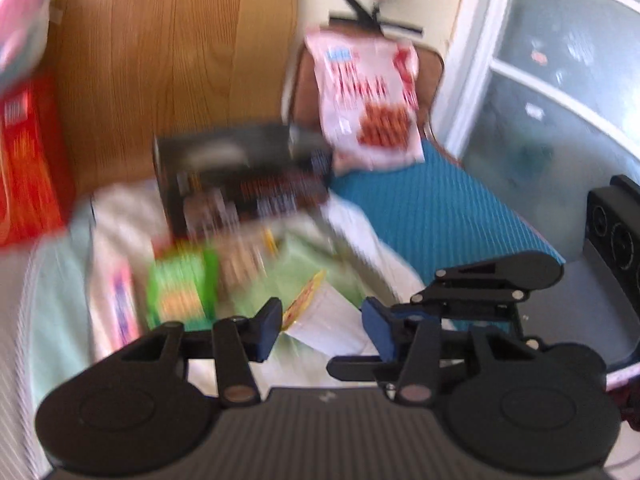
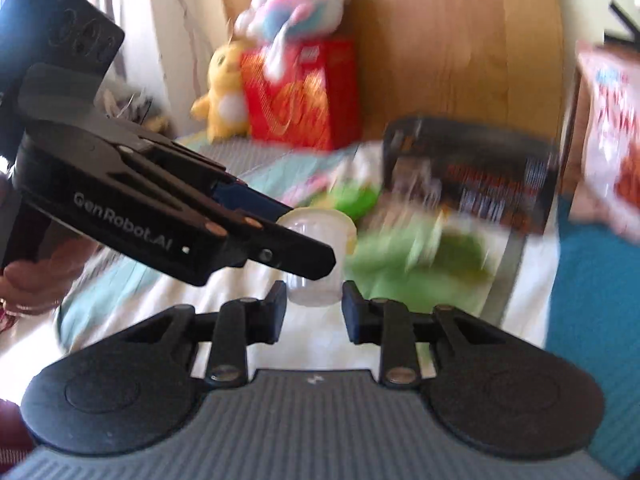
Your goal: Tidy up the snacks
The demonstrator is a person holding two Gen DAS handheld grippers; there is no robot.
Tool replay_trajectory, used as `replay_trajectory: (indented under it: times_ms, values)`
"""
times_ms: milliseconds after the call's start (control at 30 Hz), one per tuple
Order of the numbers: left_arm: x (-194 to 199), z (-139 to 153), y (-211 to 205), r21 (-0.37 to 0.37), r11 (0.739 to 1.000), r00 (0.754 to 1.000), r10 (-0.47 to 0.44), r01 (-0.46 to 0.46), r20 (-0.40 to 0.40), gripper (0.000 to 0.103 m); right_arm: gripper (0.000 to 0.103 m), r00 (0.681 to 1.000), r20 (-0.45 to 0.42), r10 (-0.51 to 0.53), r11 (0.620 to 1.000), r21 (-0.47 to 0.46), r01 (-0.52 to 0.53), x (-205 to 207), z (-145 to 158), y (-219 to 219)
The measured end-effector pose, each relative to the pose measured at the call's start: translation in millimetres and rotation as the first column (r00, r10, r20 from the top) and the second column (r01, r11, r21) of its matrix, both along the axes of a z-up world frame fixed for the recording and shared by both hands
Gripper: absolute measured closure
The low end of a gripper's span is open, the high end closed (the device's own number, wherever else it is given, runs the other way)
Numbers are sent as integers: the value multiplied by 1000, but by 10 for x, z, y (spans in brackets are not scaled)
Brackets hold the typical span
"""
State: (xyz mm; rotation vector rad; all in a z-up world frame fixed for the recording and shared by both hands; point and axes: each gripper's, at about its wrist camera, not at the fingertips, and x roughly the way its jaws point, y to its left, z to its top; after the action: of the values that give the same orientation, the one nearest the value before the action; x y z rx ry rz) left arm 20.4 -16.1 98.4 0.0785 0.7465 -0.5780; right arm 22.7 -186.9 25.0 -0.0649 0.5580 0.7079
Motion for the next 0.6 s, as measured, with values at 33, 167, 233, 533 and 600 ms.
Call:
replay_trajectory:
  times_ms: [33, 167, 233, 533, 600]
  values:
    - [146, 100, -21, -1, 1000, 1000, 12, -12, 21, 58, 70, 1000, 13, -15, 1000, 11, 15, 133, 77, -7]
    - [808, 318, -120, -19, 997, 995, 70, -69, 65, 57, 70, 995, 46, -94, 995, 34, 92, 734, 282, -15]
    - [1152, 320, -160, -38, 993, 992, 112, -111, 50, 57, 70, 990, 54, -129, 992, 24, 127, 1023, 283, 7]
    - [2009, -64, -259, -44, 977, 977, 204, -207, -58, 57, 67, 968, 78, -241, 969, -43, 244, 1648, 81, 53]
    - [1989, -105, -245, -38, 977, 976, 210, -212, -62, 56, 58, 967, 74, -245, 969, -21, 247, 1615, 110, 8]
